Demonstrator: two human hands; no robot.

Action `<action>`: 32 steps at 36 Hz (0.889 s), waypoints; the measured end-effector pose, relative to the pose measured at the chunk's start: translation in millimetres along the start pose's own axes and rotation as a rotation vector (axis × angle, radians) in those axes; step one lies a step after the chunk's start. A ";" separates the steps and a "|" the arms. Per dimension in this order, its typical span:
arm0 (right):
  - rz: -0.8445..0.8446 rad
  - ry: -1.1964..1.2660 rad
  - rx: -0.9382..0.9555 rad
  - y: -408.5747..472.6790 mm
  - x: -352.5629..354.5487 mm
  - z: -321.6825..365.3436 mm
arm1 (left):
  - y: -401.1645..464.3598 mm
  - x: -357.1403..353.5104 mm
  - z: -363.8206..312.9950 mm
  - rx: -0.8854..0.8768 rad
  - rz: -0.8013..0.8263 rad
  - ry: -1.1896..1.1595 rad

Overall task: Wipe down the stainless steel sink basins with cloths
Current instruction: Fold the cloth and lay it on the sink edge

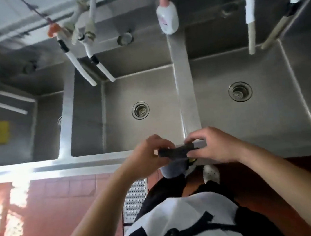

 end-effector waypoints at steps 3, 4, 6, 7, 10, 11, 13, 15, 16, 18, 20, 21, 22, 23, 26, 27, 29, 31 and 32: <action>0.076 0.031 0.144 -0.4 0.3 15.8 | -24.5 16.4 -3.3 0.069 -0.163 -0.087; 0.067 0.067 0.181 -0.8 -1.7 22.2 | -32.6 20.6 -2.7 0.083 -0.218 -0.107; -0.004 0.141 0.234 -2.1 -11.3 37.3 | -51.2 26.9 1.1 0.117 -0.330 -0.149; -0.051 0.175 0.255 -3.0 -18.5 45.9 | -60.3 29.3 4.6 0.135 -0.390 -0.169; -0.105 0.239 0.304 -2.7 -46.2 74.0 | -85.2 37.4 21.1 0.175 -0.582 -0.258; -0.098 0.251 0.308 -1.6 -57.2 82.8 | -93.3 39.8 29.1 0.186 -0.645 -0.291; -0.076 0.240 0.315 1.1 -80.8 100.7 | -111.5 43.2 46.1 0.222 -0.770 -0.368; -0.068 0.218 0.324 5.8 -104.9 119.1 | -130.8 44.9 66.4 0.276 -0.963 -0.411; -0.072 0.195 0.337 9.1 -117.9 129.8 | -141.5 47.5 78.2 0.323 -1.075 -0.400; -0.101 0.140 0.362 16.5 -145.1 154.1 | -161.6 57.4 100.7 0.406 -1.224 -0.410; -0.143 0.114 0.356 21.8 -174.8 176.2 | -179.4 70.1 120.7 0.434 -1.201 -0.491; -0.158 0.119 0.343 22.5 -193.3 186.6 | -189.3 75.5 132.2 0.430 -1.141 -0.540; -0.168 0.149 0.322 21.6 -209.2 194.8 | -196.6 78.1 141.2 0.413 -1.069 -0.591; -0.169 0.202 0.296 20.1 -226.0 202.7 | -204.1 79.5 150.3 0.379 -1.000 -0.649; -0.126 0.397 0.202 20.0 -290.4 232.9 | -227.3 84.0 191.1 0.282 -0.885 -0.759; -0.107 0.452 0.175 21.3 -312.3 244.7 | -234.9 87.9 205.4 0.283 -0.895 -0.760; -0.068 0.522 0.138 25.3 -354.7 268.2 | -255.1 101.0 233.9 0.314 -0.971 -0.760; 0.007 0.586 0.094 25.6 -392.5 292.1 | -280.3 117.4 260.5 0.355 -1.082 -0.746; 0.051 0.621 0.064 24.7 -409.0 303.1 | -293.4 124.8 273.6 0.376 -1.130 -0.741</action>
Point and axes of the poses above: each hand's wrist, its own y-axis towards the middle knuckle, its own x-axis out of the back of the hand, z = x × y, the point moved 2 cm from there along y, towards the middle knuckle, and after that the axes turned 11 degrees about -z, right-handed, at the moved point
